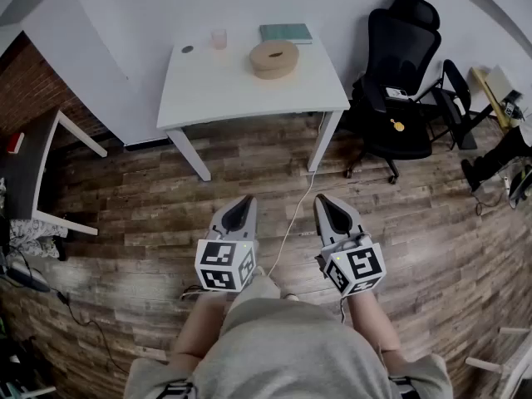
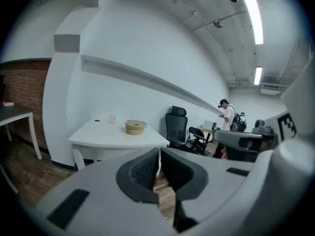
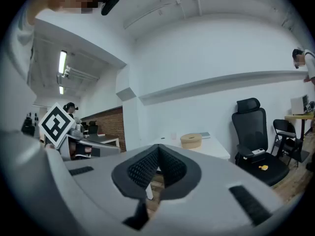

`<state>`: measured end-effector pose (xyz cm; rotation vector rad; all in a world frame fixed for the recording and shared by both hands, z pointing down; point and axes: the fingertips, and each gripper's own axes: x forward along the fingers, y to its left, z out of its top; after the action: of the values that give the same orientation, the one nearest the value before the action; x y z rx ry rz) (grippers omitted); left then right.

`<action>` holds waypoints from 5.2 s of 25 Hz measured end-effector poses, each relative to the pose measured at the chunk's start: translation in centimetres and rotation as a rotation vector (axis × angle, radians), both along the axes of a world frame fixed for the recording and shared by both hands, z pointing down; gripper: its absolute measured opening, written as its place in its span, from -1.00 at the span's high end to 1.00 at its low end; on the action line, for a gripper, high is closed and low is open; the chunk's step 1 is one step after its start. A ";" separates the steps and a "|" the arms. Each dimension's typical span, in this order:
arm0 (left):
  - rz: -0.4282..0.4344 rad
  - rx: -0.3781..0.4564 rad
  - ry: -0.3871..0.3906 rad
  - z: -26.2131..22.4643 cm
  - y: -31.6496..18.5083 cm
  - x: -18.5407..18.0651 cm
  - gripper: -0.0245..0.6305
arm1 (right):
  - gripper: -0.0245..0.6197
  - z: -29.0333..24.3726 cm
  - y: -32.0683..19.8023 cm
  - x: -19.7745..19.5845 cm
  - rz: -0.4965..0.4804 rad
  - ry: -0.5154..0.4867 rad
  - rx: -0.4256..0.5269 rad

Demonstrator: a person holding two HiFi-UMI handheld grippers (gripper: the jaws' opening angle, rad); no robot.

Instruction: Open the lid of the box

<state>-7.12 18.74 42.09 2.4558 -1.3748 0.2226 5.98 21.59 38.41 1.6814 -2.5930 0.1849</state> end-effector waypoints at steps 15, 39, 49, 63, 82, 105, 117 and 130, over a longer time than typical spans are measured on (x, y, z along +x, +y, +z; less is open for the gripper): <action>-0.069 -0.055 0.059 0.5 15.4 1.6 0.88 | 0.93 -0.3 15.4 1.9 -0.069 -0.007 0.009; -0.069 -0.051 0.084 0.9 10.2 3.5 0.88 | 0.93 1.0 10.2 3.7 -0.062 -0.084 -0.033; -0.012 -0.071 0.060 1.7 -1.4 3.0 0.88 | 0.93 0.7 -1.4 2.3 -0.042 -0.062 -0.026; 0.078 -0.067 0.030 0.9 -17.3 0.3 0.88 | 0.92 0.2 -17.3 -2.1 -0.030 -0.030 -0.046; 0.190 -0.113 0.021 3.5 -26.9 -2.9 0.44 | 0.54 3.0 -27.5 -6.4 -0.007 0.003 -0.098; 0.210 -0.211 -0.052 9.3 -41.7 2.0 0.15 | 0.29 5.2 -44.4 -2.2 -0.068 0.151 -0.122; 0.214 -0.294 -0.123 13.0 -51.2 5.9 0.09 | 0.25 8.0 -55.0 -0.8 -0.214 0.305 -0.162; 0.192 -0.379 -0.183 17.9 -57.3 8.2 0.02 | 0.23 14.4 -60.1 -0.1 -0.451 0.578 -0.214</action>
<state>1.10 -38.53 59.94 2.2829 -1.0429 0.7004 5.89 -38.50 52.81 0.8745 -2.3149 -0.0408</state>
